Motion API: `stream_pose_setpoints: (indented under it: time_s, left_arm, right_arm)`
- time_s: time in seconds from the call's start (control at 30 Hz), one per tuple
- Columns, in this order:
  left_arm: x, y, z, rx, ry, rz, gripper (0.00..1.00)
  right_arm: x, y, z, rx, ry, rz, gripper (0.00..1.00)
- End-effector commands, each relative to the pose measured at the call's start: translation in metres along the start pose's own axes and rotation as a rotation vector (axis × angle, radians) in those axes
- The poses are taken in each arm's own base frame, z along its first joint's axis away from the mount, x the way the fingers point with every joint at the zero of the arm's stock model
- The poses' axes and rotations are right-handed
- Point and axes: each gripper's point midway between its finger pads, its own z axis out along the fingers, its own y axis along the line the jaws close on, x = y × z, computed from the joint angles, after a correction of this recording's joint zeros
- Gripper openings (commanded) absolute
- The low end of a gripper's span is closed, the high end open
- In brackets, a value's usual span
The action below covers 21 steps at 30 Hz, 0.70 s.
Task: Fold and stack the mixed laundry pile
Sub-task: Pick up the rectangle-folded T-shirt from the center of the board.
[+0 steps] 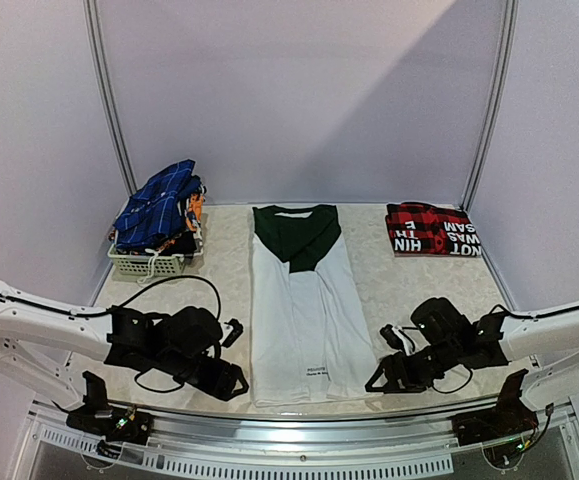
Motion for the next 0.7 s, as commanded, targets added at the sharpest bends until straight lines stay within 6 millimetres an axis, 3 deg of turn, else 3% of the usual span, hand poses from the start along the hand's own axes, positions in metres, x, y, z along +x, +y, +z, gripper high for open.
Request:
stream_pose_setpoints:
  time_s: [0.0, 0.17, 0.47, 0.67]
  left_arm:
    - [0.004, -0.016, 0.003, 0.046, -0.02, -0.014, 0.67]
    - [0.01, -0.017, 0.009, 0.042, -0.005, -0.045, 0.61]
    - [0.013, -0.027, 0.015, 0.062, -0.003, -0.04, 0.57]
    - [0.015, -0.026, 0.02, 0.056, 0.004, -0.045, 0.55]
  right_arm:
    - [0.018, -0.019, 0.004, 0.055, 0.041, 0.052, 0.59]
    - [0.022, -0.022, -0.001, 0.053, 0.023, 0.064, 0.48]
    - [0.01, -0.029, -0.004, 0.083, -0.071, 0.074, 0.47]
    - [0.002, -0.032, 0.003, 0.098, -0.092, 0.073, 0.45]
